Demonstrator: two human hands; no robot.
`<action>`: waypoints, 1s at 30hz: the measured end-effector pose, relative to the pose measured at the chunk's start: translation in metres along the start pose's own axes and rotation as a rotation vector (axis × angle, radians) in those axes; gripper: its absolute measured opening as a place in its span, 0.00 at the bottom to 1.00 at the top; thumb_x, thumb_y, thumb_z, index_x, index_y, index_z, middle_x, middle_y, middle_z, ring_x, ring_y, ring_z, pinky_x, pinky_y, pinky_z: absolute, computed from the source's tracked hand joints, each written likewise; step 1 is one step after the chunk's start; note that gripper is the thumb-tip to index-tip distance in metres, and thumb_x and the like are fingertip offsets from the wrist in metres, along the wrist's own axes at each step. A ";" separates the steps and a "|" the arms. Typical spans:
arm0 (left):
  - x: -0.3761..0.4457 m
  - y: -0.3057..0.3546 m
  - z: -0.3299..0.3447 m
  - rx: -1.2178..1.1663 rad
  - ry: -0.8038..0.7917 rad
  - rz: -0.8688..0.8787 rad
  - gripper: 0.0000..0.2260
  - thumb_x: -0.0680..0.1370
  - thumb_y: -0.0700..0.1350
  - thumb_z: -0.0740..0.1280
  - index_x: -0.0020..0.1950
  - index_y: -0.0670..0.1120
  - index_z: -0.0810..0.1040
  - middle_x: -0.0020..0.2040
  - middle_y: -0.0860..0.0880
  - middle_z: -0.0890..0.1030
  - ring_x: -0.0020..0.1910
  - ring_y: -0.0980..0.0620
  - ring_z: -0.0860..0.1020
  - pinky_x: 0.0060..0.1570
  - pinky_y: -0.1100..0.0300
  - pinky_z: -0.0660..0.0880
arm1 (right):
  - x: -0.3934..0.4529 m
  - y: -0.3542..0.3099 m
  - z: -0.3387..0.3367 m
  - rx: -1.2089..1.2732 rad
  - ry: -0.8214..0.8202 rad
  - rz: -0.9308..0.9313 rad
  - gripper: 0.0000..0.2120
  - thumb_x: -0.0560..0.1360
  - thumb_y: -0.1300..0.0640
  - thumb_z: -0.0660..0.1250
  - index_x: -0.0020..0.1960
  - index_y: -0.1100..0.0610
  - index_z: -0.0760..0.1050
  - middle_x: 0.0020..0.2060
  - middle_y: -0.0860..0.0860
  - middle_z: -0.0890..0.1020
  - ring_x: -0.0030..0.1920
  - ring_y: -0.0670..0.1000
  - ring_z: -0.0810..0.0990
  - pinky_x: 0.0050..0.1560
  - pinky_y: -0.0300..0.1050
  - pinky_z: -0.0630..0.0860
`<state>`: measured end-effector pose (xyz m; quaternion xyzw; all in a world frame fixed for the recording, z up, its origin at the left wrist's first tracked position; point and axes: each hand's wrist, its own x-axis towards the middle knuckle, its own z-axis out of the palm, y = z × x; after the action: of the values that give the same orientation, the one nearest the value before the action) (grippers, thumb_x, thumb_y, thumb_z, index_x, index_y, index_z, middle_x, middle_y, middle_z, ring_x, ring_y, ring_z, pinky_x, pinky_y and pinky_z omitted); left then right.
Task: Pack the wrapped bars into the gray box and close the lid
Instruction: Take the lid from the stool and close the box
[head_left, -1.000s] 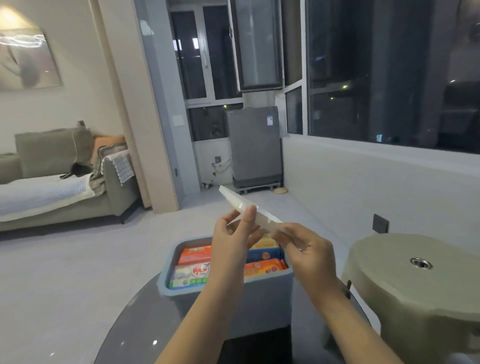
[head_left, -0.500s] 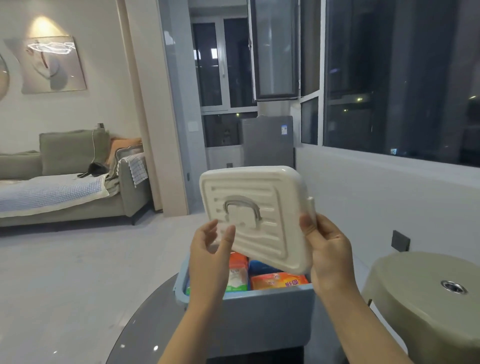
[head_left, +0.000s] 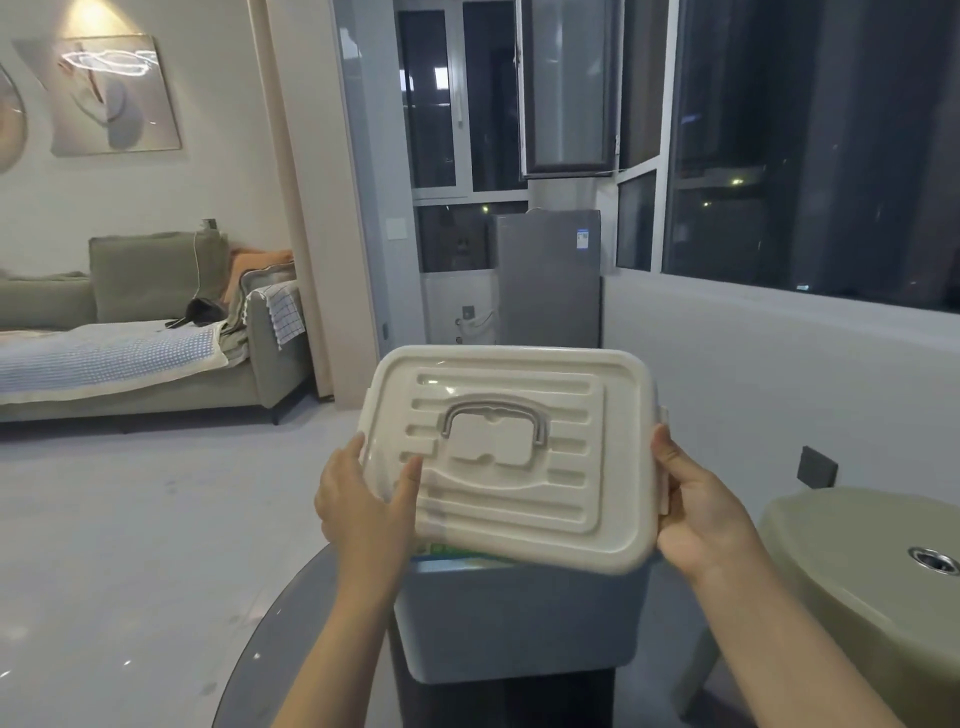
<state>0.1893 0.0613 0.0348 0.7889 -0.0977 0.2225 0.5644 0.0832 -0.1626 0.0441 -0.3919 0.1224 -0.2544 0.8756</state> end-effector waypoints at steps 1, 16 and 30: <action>0.002 -0.002 -0.001 -0.026 -0.009 -0.026 0.27 0.76 0.51 0.68 0.72 0.44 0.66 0.71 0.44 0.69 0.72 0.44 0.63 0.72 0.46 0.59 | 0.003 0.000 -0.004 -0.015 0.004 0.011 0.19 0.62 0.48 0.71 0.50 0.56 0.81 0.44 0.52 0.86 0.43 0.51 0.85 0.40 0.51 0.79; 0.009 -0.023 -0.005 -0.280 0.001 -0.262 0.18 0.72 0.47 0.72 0.61 0.48 0.78 0.52 0.50 0.82 0.52 0.47 0.80 0.55 0.50 0.76 | 0.030 0.006 -0.039 -0.441 0.122 -0.324 0.20 0.71 0.60 0.71 0.62 0.55 0.73 0.50 0.49 0.82 0.46 0.47 0.83 0.40 0.40 0.76; 0.005 -0.031 0.004 -0.355 -0.073 -0.457 0.08 0.76 0.42 0.63 0.48 0.39 0.77 0.42 0.47 0.74 0.36 0.50 0.70 0.33 0.53 0.71 | 0.051 0.022 -0.052 -0.644 0.039 -0.154 0.24 0.75 0.54 0.65 0.70 0.51 0.67 0.63 0.44 0.74 0.57 0.47 0.75 0.53 0.41 0.70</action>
<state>0.2073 0.0685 0.0093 0.6869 0.0248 0.0407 0.7252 0.1122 -0.2103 -0.0070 -0.6518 0.1832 -0.2756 0.6824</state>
